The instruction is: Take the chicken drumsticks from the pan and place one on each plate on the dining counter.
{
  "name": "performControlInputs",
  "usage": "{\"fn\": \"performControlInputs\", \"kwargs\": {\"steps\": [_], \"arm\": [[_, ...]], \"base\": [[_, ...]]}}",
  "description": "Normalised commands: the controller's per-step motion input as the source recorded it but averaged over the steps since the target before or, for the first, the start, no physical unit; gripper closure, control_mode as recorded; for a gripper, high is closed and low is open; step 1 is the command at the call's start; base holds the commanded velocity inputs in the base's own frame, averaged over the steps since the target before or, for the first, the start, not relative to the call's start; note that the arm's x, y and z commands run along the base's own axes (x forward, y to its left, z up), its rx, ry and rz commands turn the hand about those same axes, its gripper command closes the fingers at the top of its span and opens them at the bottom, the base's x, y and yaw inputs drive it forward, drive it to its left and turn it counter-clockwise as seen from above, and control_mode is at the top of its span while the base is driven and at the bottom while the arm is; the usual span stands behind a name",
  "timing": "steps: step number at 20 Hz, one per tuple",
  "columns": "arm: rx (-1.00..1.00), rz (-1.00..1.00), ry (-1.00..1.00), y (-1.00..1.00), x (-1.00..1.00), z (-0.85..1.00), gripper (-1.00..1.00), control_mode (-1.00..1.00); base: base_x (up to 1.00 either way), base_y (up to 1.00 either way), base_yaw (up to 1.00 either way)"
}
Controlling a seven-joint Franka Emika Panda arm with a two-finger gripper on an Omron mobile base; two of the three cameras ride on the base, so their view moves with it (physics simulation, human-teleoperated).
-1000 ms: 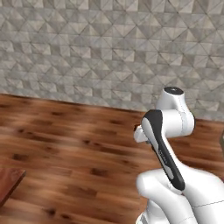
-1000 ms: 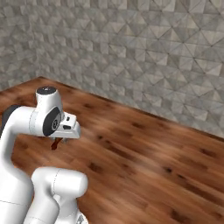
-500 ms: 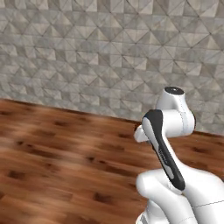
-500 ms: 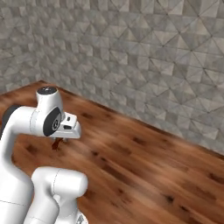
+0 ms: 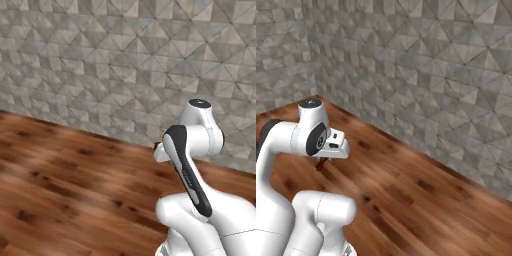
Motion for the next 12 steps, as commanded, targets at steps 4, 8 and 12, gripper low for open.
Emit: {"fn": "performControlInputs", "kwargs": {"steps": [4,8,12], "arm": [[0.00,0.00,0.00,0.00,0.00,0.00,1.00,1.00],[0.00,0.00,0.00,0.00,0.00,0.00,1.00,1.00],[0.00,0.00,0.00,0.00,0.00,0.00,1.00,1.00]], "base": [[1.00,0.01,0.33],[1.00,0.00,0.39],[1.00,0.00,0.43]]}}
